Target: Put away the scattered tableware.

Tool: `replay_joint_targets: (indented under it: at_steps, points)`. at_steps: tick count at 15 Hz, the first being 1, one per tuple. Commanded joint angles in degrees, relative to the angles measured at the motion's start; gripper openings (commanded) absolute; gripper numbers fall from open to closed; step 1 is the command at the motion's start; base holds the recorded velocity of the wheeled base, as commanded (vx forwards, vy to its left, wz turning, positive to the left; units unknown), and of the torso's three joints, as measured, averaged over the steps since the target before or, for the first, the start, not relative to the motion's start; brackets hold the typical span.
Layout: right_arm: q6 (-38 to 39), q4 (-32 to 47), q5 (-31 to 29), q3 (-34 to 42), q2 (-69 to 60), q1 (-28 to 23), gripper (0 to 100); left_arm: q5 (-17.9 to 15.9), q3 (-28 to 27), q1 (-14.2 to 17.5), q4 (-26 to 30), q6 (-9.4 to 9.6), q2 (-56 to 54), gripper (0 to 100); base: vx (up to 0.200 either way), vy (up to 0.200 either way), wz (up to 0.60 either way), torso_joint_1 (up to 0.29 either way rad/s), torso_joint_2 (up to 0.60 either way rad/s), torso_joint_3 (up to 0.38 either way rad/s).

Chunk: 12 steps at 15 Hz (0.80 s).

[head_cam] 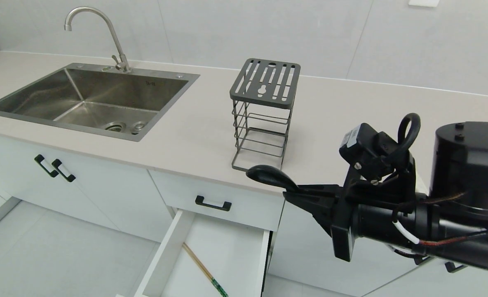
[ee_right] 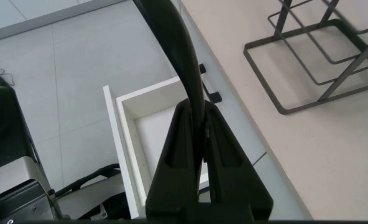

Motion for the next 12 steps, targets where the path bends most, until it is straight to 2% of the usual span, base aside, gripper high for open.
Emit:
replay_joint_targets:
  at_steps: [1,8,11,12]
  points:
    - [-0.4,0.0,0.0,-0.7,0.8,0.2,0,0.0,0.0,0.0,0.0,-0.03,0.1,100,0.0,0.0,0.0,0.0,0.0,0.0]
    - [-0.7,0.1,0.1,-1.2,2.5,0.2,0,0.0,0.0,0.0,0.0,-0.03,0.1,100,0.0,0.0,0.0,0.0,0.0,0.0]
    - [-0.5,0.1,0.2,-1.8,3.1,0.2,0,0.0,0.0,0.0,0.0,-0.03,0.1,100,0.0,0.0,-0.6,-0.002,0.0,0.004]
    - [-0.5,0.1,0.2,-2.4,3.4,0.2,0,0.0,0.0,0.0,0.0,-0.03,0.1,100,0.0,0.0,0.0,0.0,0.0,0.0]
